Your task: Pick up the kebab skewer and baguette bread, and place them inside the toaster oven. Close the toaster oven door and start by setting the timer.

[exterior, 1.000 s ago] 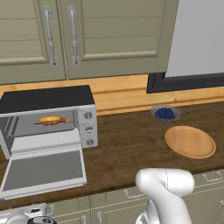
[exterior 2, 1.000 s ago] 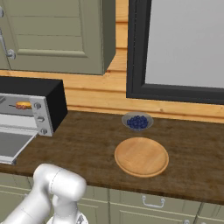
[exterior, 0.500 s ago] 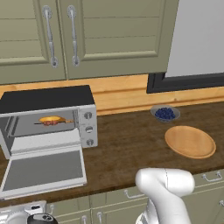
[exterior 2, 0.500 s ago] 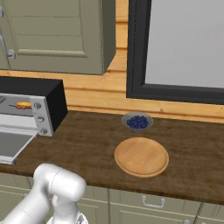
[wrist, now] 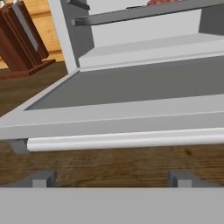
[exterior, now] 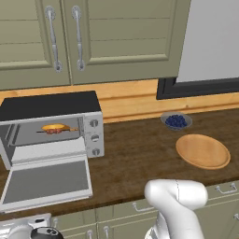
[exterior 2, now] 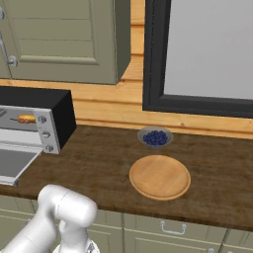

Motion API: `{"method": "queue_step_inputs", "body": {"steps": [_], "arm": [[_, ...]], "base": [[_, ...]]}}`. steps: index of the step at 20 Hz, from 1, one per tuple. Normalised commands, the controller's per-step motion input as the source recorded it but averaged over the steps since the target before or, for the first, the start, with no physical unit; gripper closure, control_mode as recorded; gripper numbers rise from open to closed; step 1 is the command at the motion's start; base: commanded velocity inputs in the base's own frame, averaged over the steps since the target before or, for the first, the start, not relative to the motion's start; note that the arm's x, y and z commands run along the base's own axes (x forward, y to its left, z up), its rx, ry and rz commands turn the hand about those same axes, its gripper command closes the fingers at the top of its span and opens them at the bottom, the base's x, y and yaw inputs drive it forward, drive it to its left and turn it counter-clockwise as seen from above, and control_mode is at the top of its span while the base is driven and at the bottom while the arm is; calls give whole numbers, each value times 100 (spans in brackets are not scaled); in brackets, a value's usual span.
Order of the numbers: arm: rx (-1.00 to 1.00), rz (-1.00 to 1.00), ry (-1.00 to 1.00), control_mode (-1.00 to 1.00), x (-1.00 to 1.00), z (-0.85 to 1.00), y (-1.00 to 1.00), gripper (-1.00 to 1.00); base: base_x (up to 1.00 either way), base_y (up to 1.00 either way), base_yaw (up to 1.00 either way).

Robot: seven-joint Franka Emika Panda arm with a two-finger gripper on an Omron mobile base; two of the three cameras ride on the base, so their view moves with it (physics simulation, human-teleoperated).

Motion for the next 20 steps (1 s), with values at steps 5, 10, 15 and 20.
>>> {"method": "queue_step_inputs", "body": {"steps": [5, 10, 15, 20], "arm": [[-1, 0, 0, -100, 9, -11, -5, -100], [0, 0, 0, -100, 18, -2, -2, -100], [-1, 0, 0, -100, 10, -10, 0, -100], [0, 0, 0, -100, 0, -23, 0, -100]], "base": [[0, 0, 0], [0, 0, 0], [0, 0, 0], [0, 0, 0]]}}
